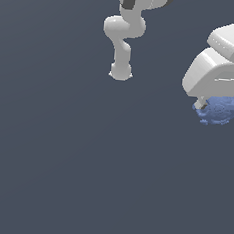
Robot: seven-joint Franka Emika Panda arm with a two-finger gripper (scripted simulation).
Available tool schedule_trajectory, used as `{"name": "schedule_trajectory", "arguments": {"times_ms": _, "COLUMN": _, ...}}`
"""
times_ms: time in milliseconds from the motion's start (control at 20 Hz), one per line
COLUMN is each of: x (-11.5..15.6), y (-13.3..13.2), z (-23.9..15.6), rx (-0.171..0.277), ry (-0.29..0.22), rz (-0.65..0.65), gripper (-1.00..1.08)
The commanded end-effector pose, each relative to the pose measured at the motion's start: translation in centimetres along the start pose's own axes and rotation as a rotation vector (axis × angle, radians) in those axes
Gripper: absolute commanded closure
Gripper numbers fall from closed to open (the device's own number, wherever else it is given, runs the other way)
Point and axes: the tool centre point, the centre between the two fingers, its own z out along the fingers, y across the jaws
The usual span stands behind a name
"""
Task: Pick up the object and move it to a goal position.
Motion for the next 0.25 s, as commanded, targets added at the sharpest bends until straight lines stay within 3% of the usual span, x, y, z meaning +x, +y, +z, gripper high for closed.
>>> {"name": "schedule_trajectory", "arguments": {"times_ms": 0, "x": 0.05, "y": -0.08, "z": -0.23, "rx": 0.0, "ry": 0.0, "rz": 0.0, "gripper": 1.08}}
{"name": "schedule_trajectory", "arguments": {"times_ms": 200, "x": 0.08, "y": -0.12, "z": -0.34, "rx": 0.0, "ry": 0.0, "rz": 0.0, "gripper": 1.08}}
